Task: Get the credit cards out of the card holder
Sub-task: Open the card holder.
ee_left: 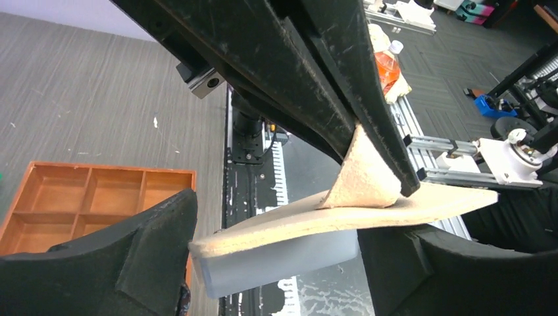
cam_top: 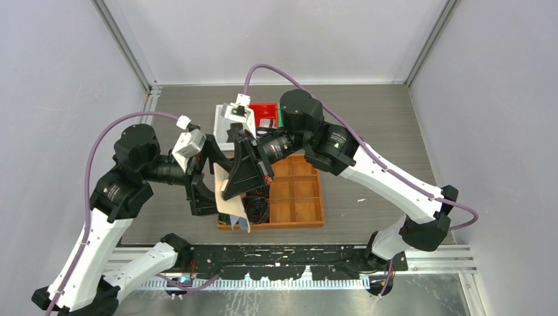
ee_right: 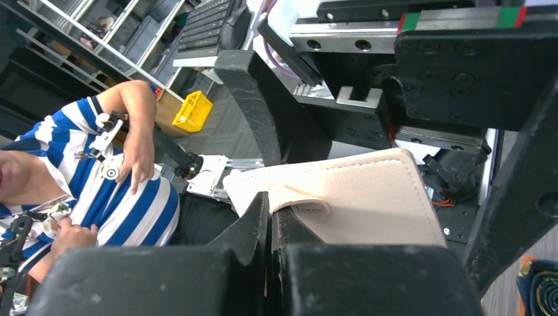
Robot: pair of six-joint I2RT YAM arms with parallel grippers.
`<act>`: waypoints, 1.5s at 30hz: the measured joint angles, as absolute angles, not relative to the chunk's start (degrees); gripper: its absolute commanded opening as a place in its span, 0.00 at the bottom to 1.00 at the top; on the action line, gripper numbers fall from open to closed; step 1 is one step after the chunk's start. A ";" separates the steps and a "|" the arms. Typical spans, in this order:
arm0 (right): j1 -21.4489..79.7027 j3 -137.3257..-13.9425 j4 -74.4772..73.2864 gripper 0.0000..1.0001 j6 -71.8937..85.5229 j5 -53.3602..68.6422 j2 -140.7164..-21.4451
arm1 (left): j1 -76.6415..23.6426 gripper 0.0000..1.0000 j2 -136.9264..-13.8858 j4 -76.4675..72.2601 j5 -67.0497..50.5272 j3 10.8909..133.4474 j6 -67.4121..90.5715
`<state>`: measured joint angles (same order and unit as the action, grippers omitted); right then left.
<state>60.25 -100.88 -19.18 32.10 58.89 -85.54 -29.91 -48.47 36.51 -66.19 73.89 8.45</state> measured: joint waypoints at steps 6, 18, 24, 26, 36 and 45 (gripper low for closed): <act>58.85 -99.77 -14.44 0.06 35.42 61.52 -84.73 | -29.87 0.11 -48.49 38.04 -65.60 74.15 5.89; 47.16 -92.51 -15.62 0.79 35.44 56.51 -75.48 | -29.95 0.00 -50.39 40.21 -62.83 75.66 7.66; 42.37 -80.44 -21.23 0.82 30.63 47.35 -64.18 | -29.93 0.00 -52.23 37.95 -60.82 75.96 15.70; 42.15 -75.37 -21.74 0.82 30.04 45.30 -58.70 | -29.78 0.00 -53.47 36.56 -60.34 76.23 19.18; 42.19 -57.43 -11.81 0.66 31.03 40.21 -41.82 | -24.73 0.00 -60.47 25.36 -61.76 76.71 39.33; 42.19 -56.77 -8.21 0.52 29.15 33.69 -48.42 | -24.29 0.00 -60.97 21.91 -62.67 76.71 46.33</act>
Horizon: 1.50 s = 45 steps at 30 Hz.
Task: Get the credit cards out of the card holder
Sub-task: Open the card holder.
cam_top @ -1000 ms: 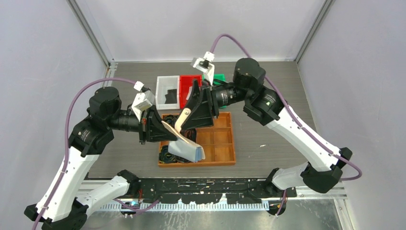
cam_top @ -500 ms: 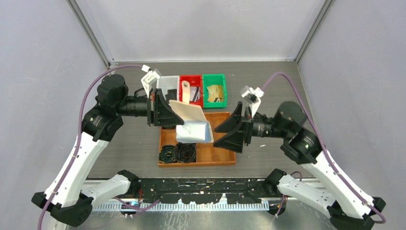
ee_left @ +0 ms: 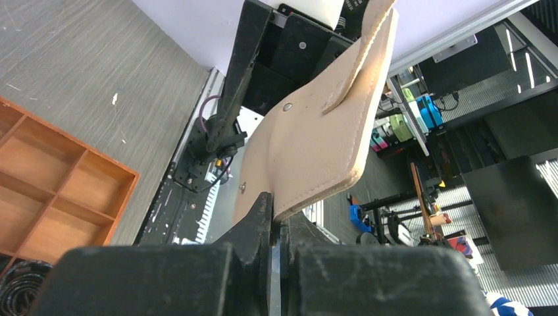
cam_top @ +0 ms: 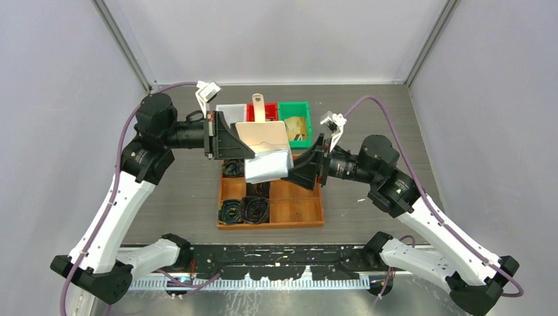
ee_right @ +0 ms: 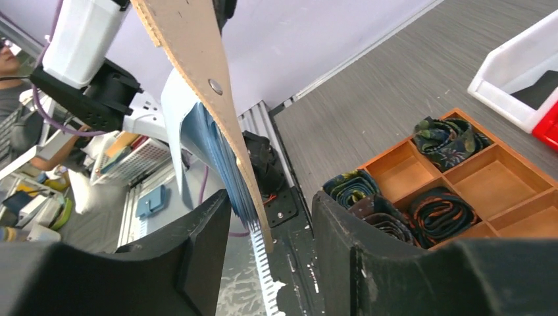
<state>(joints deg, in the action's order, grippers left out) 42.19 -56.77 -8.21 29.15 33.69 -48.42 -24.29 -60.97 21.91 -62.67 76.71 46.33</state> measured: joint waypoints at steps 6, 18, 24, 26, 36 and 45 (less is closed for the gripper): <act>42.22 -55.92 -6.15 0.55 27.83 32.69 -47.57 | -24.29 0.00 -60.95 21.12 -63.13 76.71 48.05; 42.22 -51.22 -1.56 0.59 26.65 33.78 -41.98 | -23.86 0.00 -60.95 19.53 -63.72 76.71 50.63; 42.22 -51.37 -0.23 0.52 26.65 34.13 -43.64 | -23.86 0.00 -60.95 19.53 -63.72 76.71 50.63; 42.22 -51.77 -0.16 0.47 26.68 34.11 -44.56 | -23.86 0.00 -60.95 19.53 -63.72 76.75 50.63; 42.26 -53.49 1.06 0.38 26.68 31.40 -46.30 | -23.53 0.00 -60.95 19.55 -63.61 78.48 50.63; 42.59 -57.06 7.29 0.39 29.36 30.59 -52.21 | -23.49 0.00 -60.95 19.53 -63.53 78.87 50.78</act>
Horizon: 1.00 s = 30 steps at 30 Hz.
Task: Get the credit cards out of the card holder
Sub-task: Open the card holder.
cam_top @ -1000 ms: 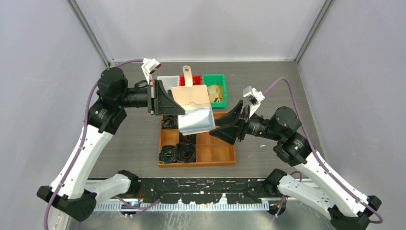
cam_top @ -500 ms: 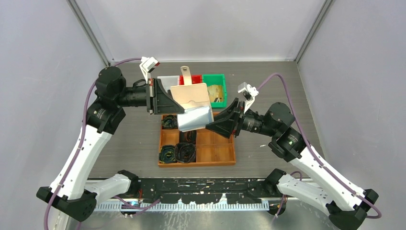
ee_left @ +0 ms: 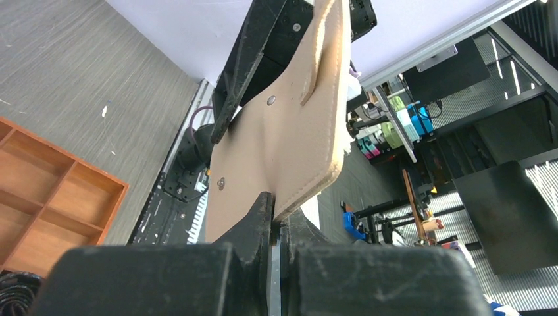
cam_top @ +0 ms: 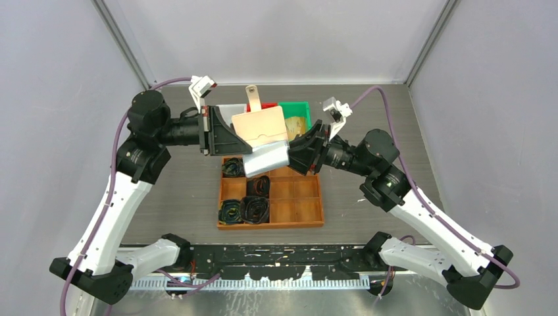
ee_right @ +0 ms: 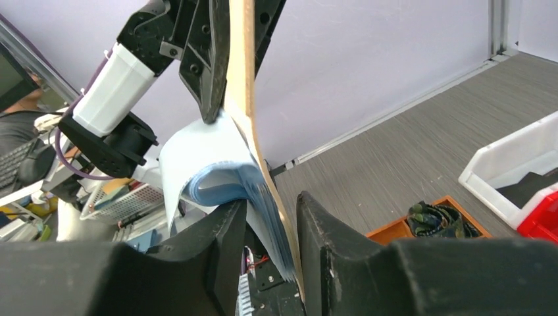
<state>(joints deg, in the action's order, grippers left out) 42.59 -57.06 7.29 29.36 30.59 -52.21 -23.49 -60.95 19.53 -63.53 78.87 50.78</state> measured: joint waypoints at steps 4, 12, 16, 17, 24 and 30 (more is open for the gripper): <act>43.03 -58.19 9.32 0.25 31.20 30.65 -54.24 | -23.11 0.10 -60.95 19.51 -63.48 78.87 50.78; 43.38 -59.29 10.55 0.01 40.60 26.72 -54.46 | -22.33 1.00 -60.40 20.69 -64.10 78.65 46.39; 43.38 -59.27 9.82 0.01 45.32 23.07 -53.87 | -19.51 1.00 -58.26 22.06 -66.02 78.61 40.62; 43.33 -59.27 9.54 0.01 46.22 22.55 -53.69 | -18.90 0.99 -57.49 22.41 -66.92 78.61 38.44; 43.33 -60.93 6.61 0.01 53.84 24.82 -55.61 | -18.15 0.79 -51.42 27.35 -68.97 78.24 19.40; 43.33 -63.77 4.58 0.01 58.02 29.02 -60.45 | -18.15 0.62 -49.08 31.55 -66.72 77.87 6.07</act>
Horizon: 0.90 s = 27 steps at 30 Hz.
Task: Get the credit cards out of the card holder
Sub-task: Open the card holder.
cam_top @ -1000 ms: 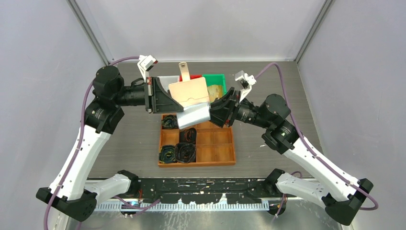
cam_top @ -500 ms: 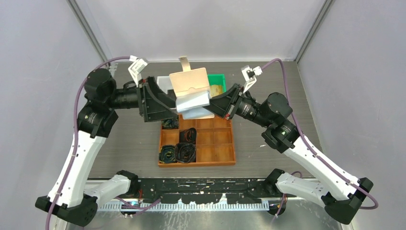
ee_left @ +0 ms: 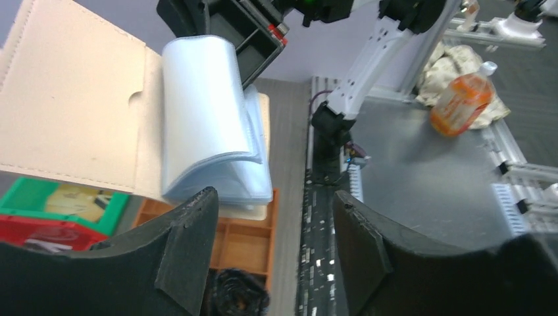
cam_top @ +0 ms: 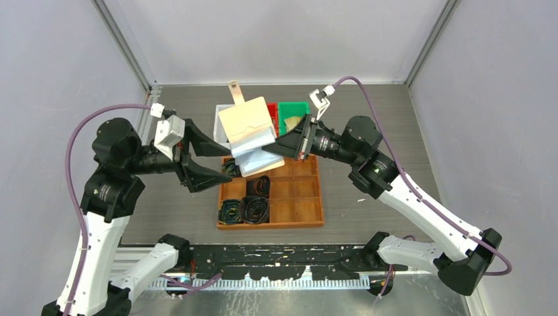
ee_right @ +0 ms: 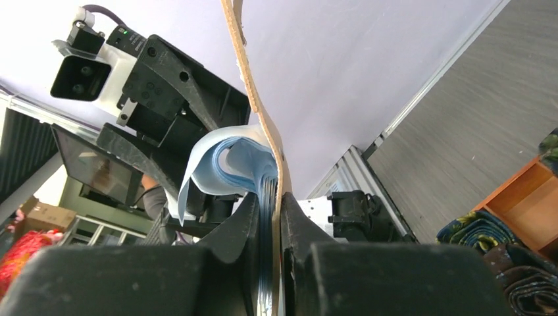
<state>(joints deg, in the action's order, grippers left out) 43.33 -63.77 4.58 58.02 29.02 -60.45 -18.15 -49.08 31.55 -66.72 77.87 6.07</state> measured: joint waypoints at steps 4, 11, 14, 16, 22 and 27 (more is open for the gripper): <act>43.44 -63.94 4.71 0.01 60.05 31.18 -61.67 | -18.13 0.48 -48.53 32.49 -64.31 75.88 0.64; 43.88 -64.40 6.00 0.01 62.19 33.30 -63.44 | -18.13 0.37 -47.35 34.76 -60.34 73.58 -6.00; 43.88 -64.40 6.00 0.01 62.83 33.47 -64.07 | -18.13 0.38 -46.39 35.48 -58.46 73.28 -7.62; 43.92 -64.40 5.96 0.01 62.98 33.78 -64.14 | -18.13 0.45 -45.82 36.14 -57.41 73.23 -8.32; 44.10 -64.40 6.00 0.01 62.98 35.00 -64.12 | -18.13 0.85 -44.27 36.91 -53.87 73.28 -5.61; 44.21 -64.40 6.44 0.01 63.57 36.71 -64.14 | -18.13 0.86 -44.23 36.56 -50.68 73.30 -1.08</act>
